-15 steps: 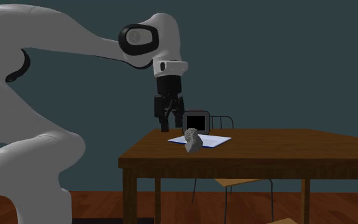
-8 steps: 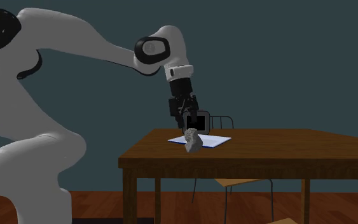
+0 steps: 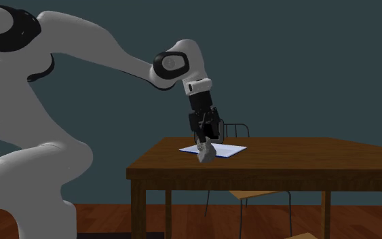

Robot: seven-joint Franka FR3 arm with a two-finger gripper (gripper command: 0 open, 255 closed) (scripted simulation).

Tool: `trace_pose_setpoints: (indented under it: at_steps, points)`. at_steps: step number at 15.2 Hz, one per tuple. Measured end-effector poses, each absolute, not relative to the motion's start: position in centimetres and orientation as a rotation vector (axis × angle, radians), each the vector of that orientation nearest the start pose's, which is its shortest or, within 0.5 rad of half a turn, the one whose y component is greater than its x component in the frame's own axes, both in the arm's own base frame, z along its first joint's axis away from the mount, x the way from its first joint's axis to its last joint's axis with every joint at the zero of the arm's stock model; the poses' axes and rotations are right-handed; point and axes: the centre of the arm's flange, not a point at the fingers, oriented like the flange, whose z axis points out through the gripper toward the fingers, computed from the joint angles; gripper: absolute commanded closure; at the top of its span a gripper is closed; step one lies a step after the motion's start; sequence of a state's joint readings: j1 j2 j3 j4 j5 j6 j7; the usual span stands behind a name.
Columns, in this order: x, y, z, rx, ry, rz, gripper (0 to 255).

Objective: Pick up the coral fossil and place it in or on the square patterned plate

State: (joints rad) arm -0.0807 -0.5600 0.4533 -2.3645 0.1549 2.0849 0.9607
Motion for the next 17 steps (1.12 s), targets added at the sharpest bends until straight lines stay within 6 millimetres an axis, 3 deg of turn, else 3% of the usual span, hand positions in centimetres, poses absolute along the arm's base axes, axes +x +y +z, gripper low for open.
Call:
trace_pose_setpoints:
  at_steps: [3,8,9,17]
  points:
    - [38.51,18.03,52.01,-2.874,1.021,-0.377,0]
    - [38.55,18.04,51.80,-2.873,1.021,-0.377,0]
    - [38.55,18.04,51.80,-2.873,1.021,-0.377,255]
    - [38.68,17.98,52.25,-2.864,1.023,-0.395,255]
